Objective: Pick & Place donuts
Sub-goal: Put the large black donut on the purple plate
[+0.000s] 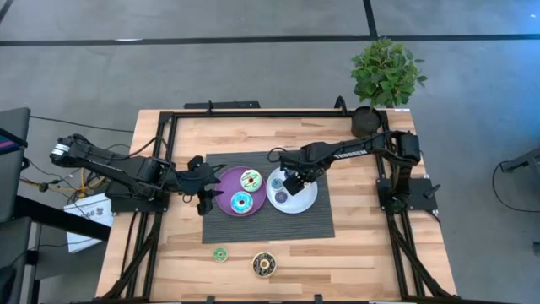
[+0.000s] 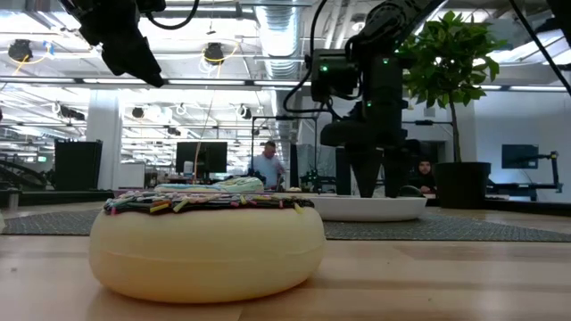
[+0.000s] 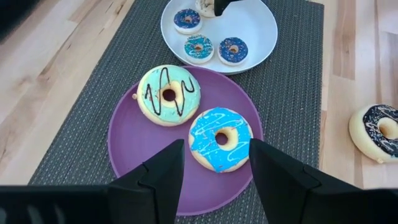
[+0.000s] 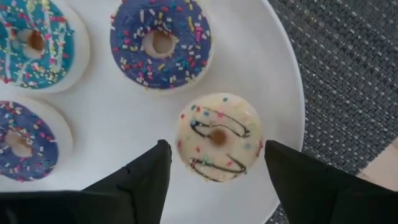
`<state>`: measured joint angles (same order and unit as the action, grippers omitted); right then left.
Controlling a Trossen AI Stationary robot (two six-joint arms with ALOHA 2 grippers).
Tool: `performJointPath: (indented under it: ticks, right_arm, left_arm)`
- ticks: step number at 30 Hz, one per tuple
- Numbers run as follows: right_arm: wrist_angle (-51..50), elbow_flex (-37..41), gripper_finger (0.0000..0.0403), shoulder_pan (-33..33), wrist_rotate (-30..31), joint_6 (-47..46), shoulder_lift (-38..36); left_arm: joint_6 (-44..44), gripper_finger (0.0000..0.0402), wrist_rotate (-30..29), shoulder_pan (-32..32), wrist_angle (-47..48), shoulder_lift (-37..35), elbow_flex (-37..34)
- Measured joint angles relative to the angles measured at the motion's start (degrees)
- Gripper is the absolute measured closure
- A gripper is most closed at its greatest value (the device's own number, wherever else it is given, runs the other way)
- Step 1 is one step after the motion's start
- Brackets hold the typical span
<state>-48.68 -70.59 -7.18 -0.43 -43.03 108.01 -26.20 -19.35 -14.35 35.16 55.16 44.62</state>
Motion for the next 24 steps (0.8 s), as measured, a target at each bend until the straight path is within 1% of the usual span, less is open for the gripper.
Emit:
performJointPath:
  ticks: [7, 24]
  right_arm:
    - [-0.20, 0.02, 0.0152, 0.60, -1.12, -1.12, 0.00]
    - [-0.58, 0.04, 0.0152, 1.09, -1.06, -2.37, 0.00]
  left_arm:
    - [0.00, 0.0229, 0.02, -0.02, 0.00, 0.00, 0.00]
    - [0.42, 0.0229, 0.00, -0.02, 0.02, 0.00, -0.02]
